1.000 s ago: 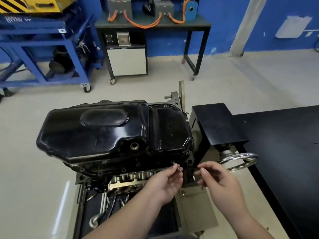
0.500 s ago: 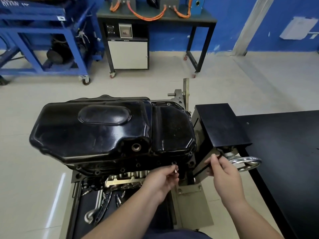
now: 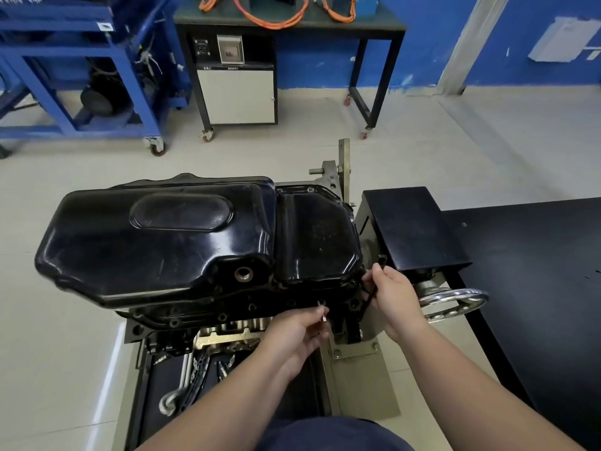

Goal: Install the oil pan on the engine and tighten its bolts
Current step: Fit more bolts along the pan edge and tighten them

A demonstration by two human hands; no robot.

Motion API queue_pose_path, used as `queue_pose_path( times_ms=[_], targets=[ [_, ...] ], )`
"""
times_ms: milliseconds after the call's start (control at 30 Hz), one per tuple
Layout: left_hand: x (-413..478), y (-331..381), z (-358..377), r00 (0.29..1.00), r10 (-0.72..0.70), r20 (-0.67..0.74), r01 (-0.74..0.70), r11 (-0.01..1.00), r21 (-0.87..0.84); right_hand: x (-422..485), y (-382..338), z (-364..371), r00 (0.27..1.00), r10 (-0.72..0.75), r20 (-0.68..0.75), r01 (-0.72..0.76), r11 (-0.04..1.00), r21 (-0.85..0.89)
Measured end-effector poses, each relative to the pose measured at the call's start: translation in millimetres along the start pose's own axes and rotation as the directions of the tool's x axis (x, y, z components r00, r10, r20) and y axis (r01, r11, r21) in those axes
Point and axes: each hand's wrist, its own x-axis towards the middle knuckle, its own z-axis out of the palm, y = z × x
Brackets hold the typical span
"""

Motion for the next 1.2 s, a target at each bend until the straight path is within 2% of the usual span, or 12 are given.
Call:
queue_pose_path(
  times_ms=[133,433,700,1033,1100,1200],
  targets=[
    [0,2,1,1.0,-0.017,-0.001,0.017,0.999,-0.03,-1,-2,-1,1.0,0.011,-0.007,-0.011,0.999,0.05],
    [2,8,6,0.999,-0.049,-0.017,0.048,0.998,-0.032,0,-2,0,1.0,0.016,-0.016,-0.016,0.999,0.05],
    [3,7,3,0.997,-0.078,0.024,0.079,0.996,-0.048,-2,-1,-2,1.0,-0.012,0.008,0.011,0.999,0.032],
    [-3,2,-1,0.984,-0.173,0.036,0.175,0.981,-0.086,-8,1,-2,0.999,-0.004,0.053,-0.004,0.988,0.156],
    [-4,1,1,0.981,-0.191,0.032,0.194,0.976,-0.099,-10,1,-4,0.999,-0.011,0.04,0.006,0.992,0.123],
    [-5,2,6,0.976,-0.217,0.037,0.219,0.971,-0.097,-15,5,-13,0.993,-0.107,-0.04,0.102,0.988,-0.119]
  ],
)
